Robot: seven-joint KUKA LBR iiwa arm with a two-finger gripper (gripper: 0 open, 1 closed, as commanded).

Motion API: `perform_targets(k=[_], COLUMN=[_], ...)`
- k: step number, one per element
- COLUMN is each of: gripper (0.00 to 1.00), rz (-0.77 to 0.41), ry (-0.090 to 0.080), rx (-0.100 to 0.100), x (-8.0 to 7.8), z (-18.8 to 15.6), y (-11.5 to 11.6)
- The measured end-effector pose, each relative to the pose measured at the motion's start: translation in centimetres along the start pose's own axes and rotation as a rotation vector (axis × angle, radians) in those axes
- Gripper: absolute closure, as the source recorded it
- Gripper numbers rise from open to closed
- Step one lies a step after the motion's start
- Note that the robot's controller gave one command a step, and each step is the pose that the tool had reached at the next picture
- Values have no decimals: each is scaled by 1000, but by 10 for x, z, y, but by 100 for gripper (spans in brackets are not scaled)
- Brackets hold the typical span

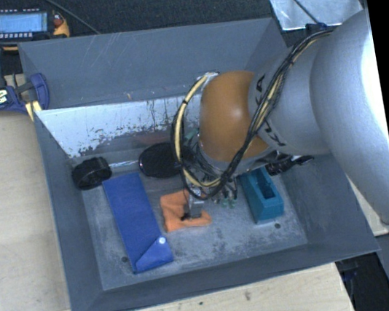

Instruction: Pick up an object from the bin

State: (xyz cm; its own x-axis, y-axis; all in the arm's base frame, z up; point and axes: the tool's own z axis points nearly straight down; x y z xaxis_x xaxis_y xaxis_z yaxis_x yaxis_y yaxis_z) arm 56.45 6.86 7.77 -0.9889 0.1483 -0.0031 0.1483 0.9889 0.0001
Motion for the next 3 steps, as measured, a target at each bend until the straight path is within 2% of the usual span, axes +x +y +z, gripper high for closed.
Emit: perform_targets(k=[2,3], gripper=[100,100], rz=[-1,-190], ry=[0,18], rx=[0,1], x=[0,-47], z=[0,7], y=[0,4])
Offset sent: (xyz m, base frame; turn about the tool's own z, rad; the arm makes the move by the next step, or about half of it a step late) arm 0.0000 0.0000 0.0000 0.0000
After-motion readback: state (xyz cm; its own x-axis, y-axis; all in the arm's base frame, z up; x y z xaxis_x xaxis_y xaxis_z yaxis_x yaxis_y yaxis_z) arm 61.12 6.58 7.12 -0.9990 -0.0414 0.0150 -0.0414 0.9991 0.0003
